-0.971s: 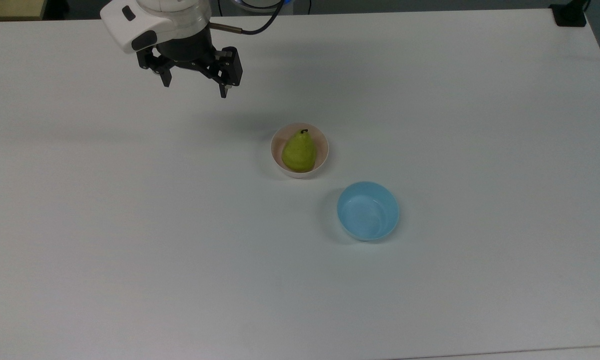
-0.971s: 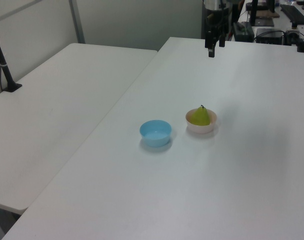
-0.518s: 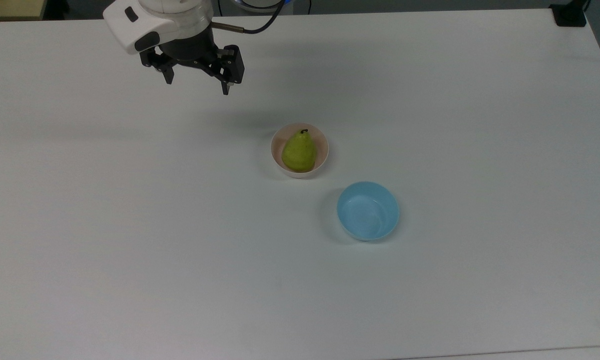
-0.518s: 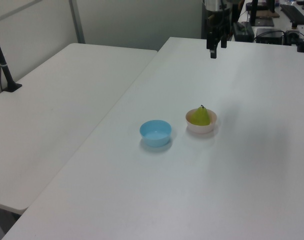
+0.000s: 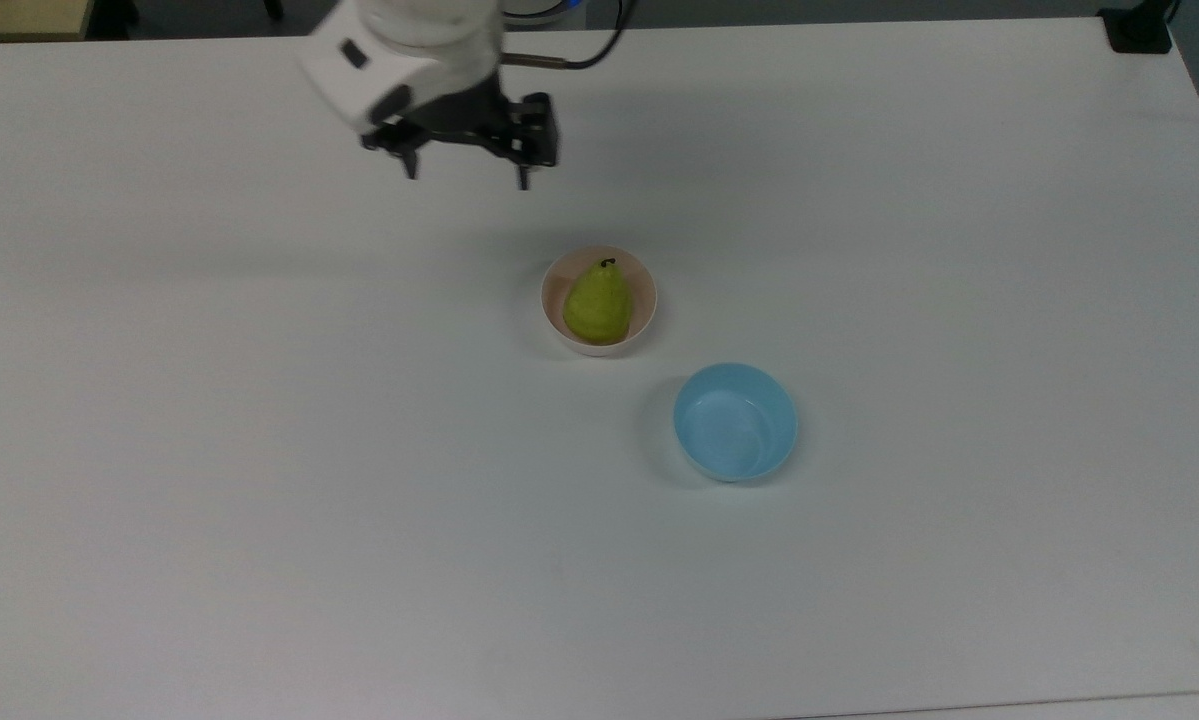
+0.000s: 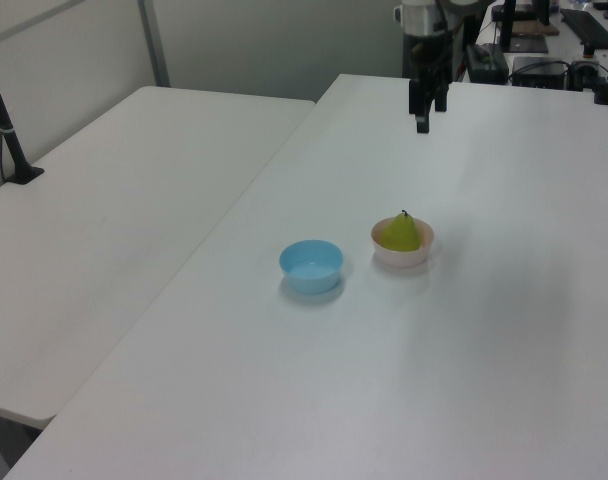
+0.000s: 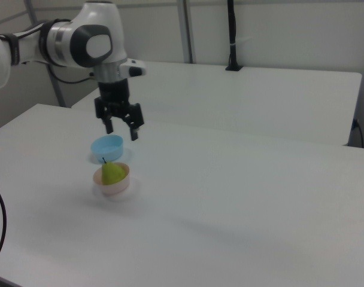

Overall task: Pick up a pear from the bowl
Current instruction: 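Lower the gripper over the pear and close on it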

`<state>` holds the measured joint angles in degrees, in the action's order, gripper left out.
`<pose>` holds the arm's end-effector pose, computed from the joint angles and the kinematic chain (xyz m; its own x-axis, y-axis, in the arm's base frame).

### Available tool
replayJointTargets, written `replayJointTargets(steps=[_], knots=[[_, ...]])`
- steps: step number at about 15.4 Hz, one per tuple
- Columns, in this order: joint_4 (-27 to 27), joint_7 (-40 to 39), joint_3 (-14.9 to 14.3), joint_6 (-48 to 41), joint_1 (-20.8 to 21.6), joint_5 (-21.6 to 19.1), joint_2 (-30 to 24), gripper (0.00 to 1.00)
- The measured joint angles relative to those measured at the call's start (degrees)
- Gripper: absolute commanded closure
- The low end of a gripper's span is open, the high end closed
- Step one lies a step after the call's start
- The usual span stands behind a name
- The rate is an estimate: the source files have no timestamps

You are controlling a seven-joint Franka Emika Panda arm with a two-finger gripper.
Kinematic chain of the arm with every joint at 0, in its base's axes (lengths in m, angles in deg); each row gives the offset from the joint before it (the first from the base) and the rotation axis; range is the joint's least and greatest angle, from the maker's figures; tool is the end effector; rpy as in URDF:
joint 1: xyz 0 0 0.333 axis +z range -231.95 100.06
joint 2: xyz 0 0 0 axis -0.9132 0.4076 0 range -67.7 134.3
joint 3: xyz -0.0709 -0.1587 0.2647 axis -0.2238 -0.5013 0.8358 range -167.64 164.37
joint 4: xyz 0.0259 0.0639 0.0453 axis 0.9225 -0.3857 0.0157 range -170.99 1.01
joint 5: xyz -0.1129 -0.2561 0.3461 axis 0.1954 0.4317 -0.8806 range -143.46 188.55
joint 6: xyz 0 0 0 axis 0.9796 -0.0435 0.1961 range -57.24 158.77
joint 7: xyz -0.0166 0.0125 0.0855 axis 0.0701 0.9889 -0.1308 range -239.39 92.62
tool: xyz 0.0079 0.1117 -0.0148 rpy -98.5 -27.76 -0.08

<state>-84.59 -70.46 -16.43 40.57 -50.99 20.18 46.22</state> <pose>0.6711 0.0195 0.4922 0.9945 -0.0522 -0.0911 -0.0505 -0.9985 0.0215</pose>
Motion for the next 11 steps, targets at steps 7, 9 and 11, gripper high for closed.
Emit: replayJointTargets(steps=[7,9,11], knots=[[-1.2,-0.2,0.3,1.7,6.6,-2.0,6.0,0.0],[-1.2,-0.2,0.3,4.8,7.3,-2.0,8.3,0.0],[-1.3,-0.2,0.3,7.6,7.4,-2.0,10.3,0.0]])
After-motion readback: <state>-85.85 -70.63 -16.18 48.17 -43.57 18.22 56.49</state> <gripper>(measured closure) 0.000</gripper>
